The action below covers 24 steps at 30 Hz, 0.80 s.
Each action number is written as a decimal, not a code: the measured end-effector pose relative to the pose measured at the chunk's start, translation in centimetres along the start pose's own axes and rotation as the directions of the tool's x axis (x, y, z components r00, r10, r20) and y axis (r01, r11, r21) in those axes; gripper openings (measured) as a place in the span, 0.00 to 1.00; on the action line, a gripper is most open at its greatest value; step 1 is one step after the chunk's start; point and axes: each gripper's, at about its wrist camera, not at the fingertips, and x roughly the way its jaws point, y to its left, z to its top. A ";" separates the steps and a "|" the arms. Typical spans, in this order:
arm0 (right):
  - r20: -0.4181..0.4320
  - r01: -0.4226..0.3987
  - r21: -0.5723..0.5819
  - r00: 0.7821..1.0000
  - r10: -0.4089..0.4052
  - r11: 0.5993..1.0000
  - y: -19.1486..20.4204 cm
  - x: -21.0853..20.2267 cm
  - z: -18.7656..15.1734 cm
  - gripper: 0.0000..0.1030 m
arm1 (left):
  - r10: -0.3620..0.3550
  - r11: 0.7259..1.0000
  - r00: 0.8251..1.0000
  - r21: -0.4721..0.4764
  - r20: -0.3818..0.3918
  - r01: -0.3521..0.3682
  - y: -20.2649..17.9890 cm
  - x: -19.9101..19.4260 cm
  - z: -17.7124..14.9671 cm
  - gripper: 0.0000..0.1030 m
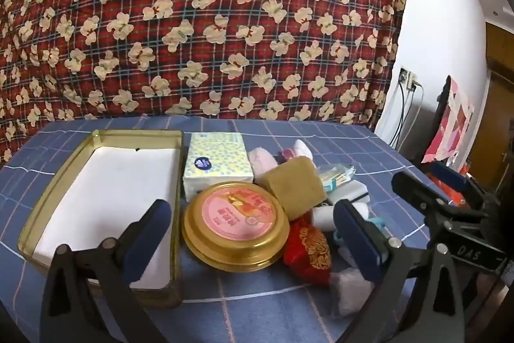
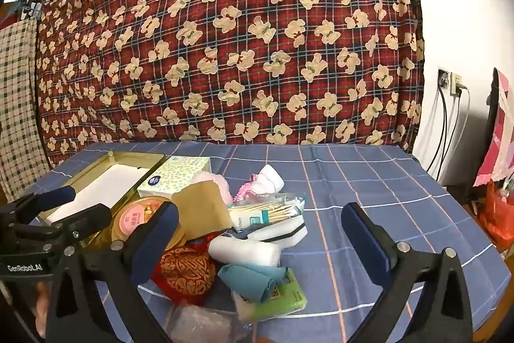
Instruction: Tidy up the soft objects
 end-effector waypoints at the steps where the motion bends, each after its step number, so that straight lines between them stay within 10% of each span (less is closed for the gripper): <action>1: 0.010 -0.004 0.005 1.000 0.004 1.000 0.0 0.0 0.0 0.99 | 0.013 1.000 1.000 0.006 0.002 -0.013 0.0 0.0 0.0 0.99; 24: -0.002 0.003 0.016 1.000 -0.003 1.000 -0.6 0.0 -0.4 0.99 | -0.021 1.000 1.000 0.002 -0.011 0.021 -0.4 0.0 0.4 0.99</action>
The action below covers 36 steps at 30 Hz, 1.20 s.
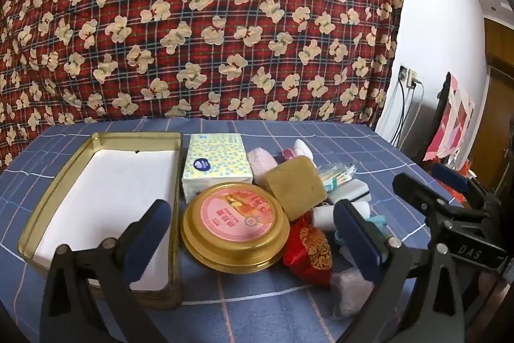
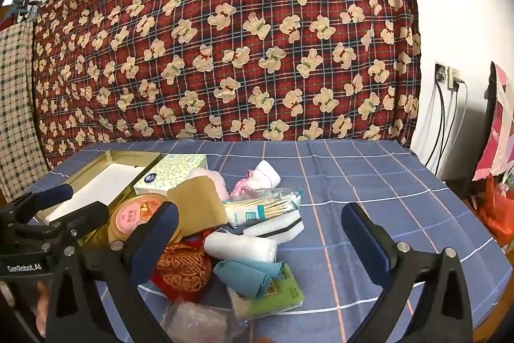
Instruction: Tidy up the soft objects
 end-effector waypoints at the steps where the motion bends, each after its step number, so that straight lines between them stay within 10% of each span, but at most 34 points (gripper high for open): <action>1: 0.000 0.000 0.000 1.000 0.000 1.000 0.0 0.0 -0.1 0.99 | 0.000 1.000 1.000 0.002 0.000 0.000 -0.1 -0.1 0.1 0.99; 36: -0.014 -0.004 0.017 1.000 0.004 1.000 -0.4 0.1 -0.7 0.99 | 0.005 1.000 1.000 0.010 0.007 -0.005 -0.3 -0.1 0.0 0.99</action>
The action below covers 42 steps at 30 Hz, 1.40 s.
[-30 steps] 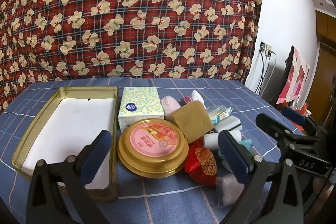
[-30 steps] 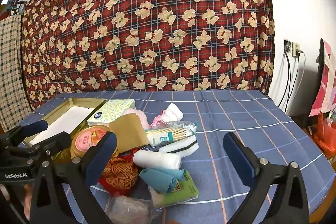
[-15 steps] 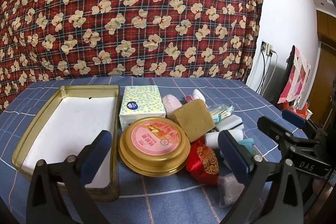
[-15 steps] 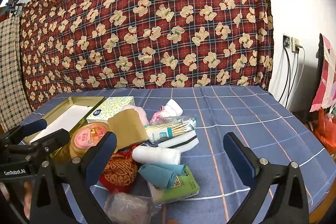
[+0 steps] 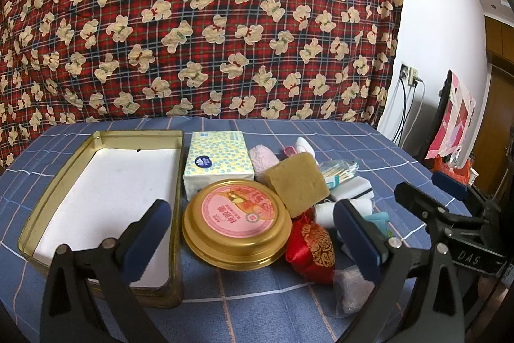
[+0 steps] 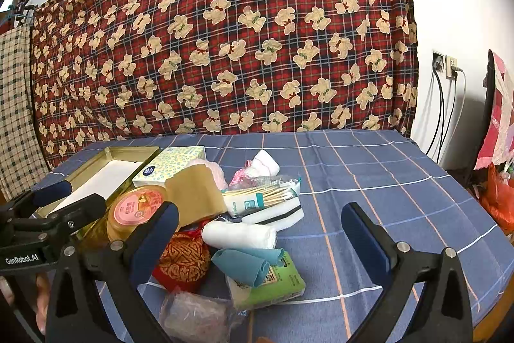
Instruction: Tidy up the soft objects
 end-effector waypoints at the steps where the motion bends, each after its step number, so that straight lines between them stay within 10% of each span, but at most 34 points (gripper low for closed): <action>1: 0.000 -0.001 0.000 1.000 0.001 1.000 0.0 0.0 0.0 0.99 | 0.000 1.000 1.000 0.000 -0.001 0.000 0.0 0.0 0.0 0.99; 42: -0.033 0.056 0.021 0.998 -0.055 0.998 -3.8 0.1 -2.7 0.99 | -0.017 0.999 0.998 0.048 -0.063 0.020 -1.6 1.1 -3.8 0.99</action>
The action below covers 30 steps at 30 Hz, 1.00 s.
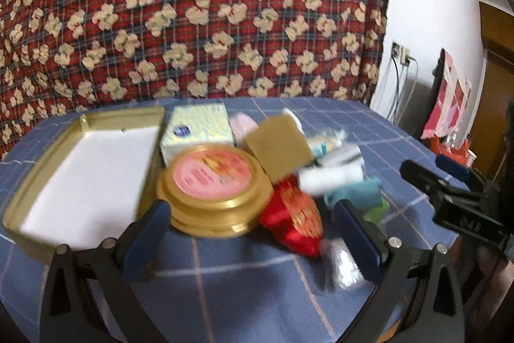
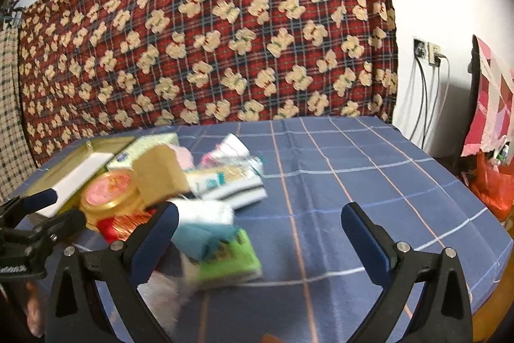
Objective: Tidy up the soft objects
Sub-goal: 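Grasp the clear plastic bag with the left gripper while the right gripper grasps the teal cloth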
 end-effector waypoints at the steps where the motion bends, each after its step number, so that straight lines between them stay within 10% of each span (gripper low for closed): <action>1: -0.009 0.004 0.001 1.000 -0.004 1.000 -0.3 0.2 -0.3 0.99 | -0.002 1.000 1.000 0.003 -0.002 0.002 -0.3 0.1 -0.4 0.99; 16: -0.089 -0.064 0.017 0.994 0.065 0.998 -1.5 1.7 -2.4 0.99 | -0.107 0.987 0.984 0.101 -0.143 0.123 -5.5 2.4 -3.6 0.93; 26: -0.119 -0.097 0.034 0.988 0.100 0.995 -1.7 2.2 -3.1 0.99 | -0.244 0.956 0.948 0.115 -0.207 0.271 -6.9 3.1 -5.0 0.17; 30: -0.123 -0.101 0.025 0.987 0.103 0.995 -1.4 2.4 -3.0 0.99 | -0.265 0.952 0.949 0.114 -0.169 0.286 -6.4 2.3 -4.7 0.13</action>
